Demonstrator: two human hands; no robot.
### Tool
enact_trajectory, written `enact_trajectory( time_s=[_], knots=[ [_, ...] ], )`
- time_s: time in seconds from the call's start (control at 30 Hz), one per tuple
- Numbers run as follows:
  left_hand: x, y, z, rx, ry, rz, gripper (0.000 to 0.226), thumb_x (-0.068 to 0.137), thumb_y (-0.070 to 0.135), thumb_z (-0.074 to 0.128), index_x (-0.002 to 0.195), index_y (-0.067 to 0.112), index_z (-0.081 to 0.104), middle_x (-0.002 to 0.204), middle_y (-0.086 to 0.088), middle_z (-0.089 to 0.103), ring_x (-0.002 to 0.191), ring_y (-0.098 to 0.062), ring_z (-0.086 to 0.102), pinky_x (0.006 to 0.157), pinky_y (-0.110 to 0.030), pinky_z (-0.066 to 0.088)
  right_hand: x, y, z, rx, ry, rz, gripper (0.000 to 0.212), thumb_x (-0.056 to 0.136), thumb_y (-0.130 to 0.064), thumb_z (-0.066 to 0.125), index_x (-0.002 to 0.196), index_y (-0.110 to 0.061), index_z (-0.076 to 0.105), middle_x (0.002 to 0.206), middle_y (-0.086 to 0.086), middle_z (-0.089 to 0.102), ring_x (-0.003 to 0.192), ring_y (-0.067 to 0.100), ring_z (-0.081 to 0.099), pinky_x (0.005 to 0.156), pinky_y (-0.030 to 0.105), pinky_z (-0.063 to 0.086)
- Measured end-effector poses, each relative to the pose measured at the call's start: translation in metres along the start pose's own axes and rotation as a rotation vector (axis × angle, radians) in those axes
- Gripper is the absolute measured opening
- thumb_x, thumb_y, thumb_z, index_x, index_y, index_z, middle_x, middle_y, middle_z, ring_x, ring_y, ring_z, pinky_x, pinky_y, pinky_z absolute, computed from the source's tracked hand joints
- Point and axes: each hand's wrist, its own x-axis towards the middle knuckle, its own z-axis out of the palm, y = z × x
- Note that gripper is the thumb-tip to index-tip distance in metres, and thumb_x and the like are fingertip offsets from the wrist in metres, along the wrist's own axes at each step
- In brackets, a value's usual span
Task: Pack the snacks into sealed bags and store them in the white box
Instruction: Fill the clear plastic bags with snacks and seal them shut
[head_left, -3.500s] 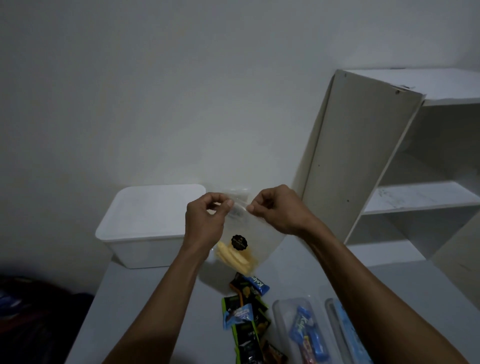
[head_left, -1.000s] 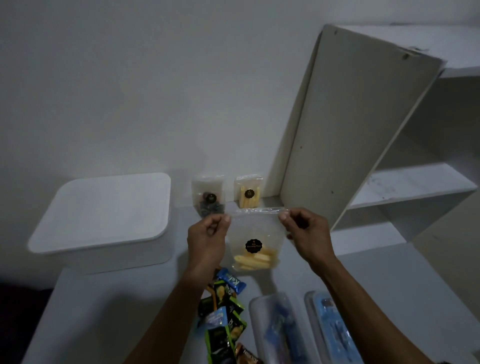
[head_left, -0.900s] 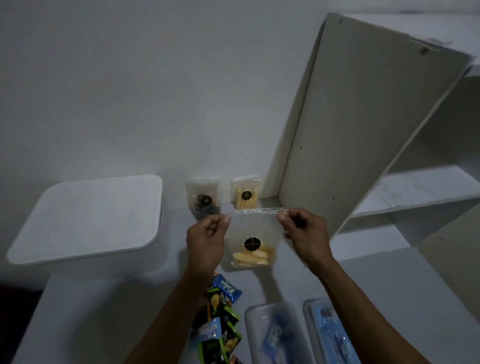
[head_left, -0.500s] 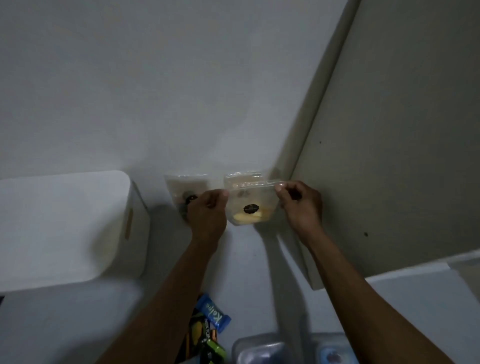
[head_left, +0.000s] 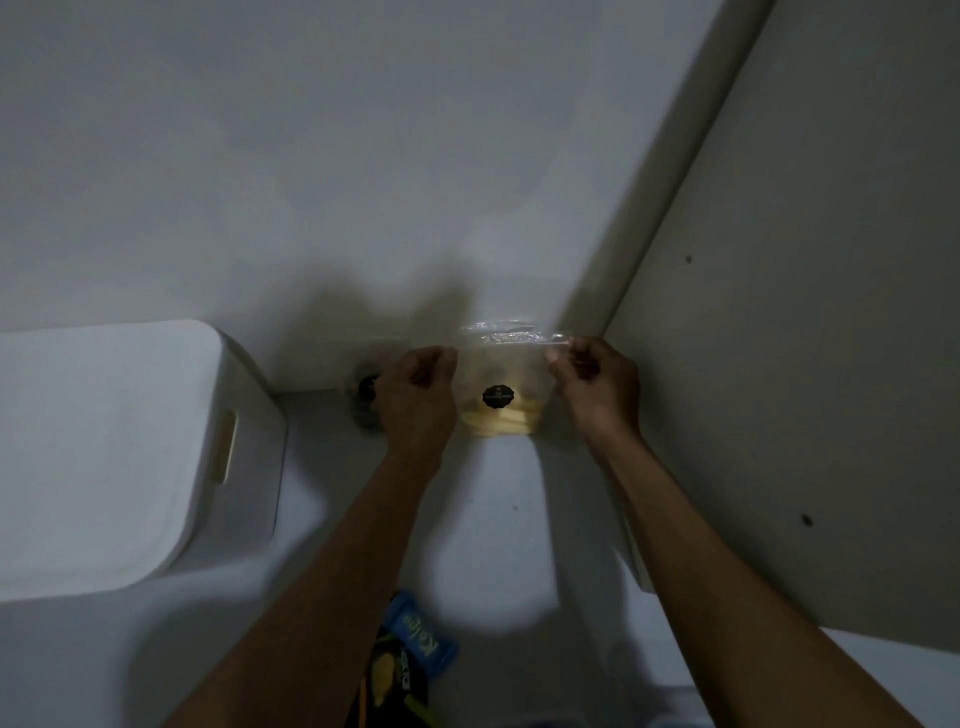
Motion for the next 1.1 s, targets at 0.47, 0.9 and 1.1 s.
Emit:
enact_trajectory(
  time_s=[0.47,0.9,1.1],
  knots=[
    [0.001,0.0,-0.001,0.059,0.009,-0.056,0.026,0.087,0.025,0.072,0.109,0.011,0.071,0.097,-0.006,0.072,0.084,-0.013,0.065,0.074,-0.022,0.05,0.006,0.003,0.007,-0.026,0.007,-0.034,0.032,0.081,-0.018,0.079,0.109,-0.025,0.066,0.08,-0.017,0.059,0.07,0.002,0.056,0.079,0.023,0.05],
    [-0.023,0.02,-0.029,0.068,-0.003,-0.057,0.037,0.084,0.031,0.075,0.115,0.015,0.068,0.099,-0.012,0.069,0.092,-0.026,0.068,0.083,-0.048,0.058,-0.023,-0.01,-0.009,-0.048,0.053,-0.043,0.063,0.077,-0.023,0.08,0.134,-0.028,0.052,0.12,0.002,0.058,0.074,0.008,0.059,0.082,0.028,0.053],
    [-0.052,0.043,-0.081,0.087,-0.074,0.024,0.035,0.078,0.042,0.075,0.106,0.022,0.071,0.097,-0.004,0.072,0.084,-0.016,0.071,0.081,-0.043,0.06,-0.083,-0.037,-0.005,0.081,0.049,-0.052,0.049,0.08,-0.02,0.079,0.125,-0.024,0.059,0.11,0.003,0.064,0.086,0.013,0.063,0.072,0.013,0.046]
  ],
)
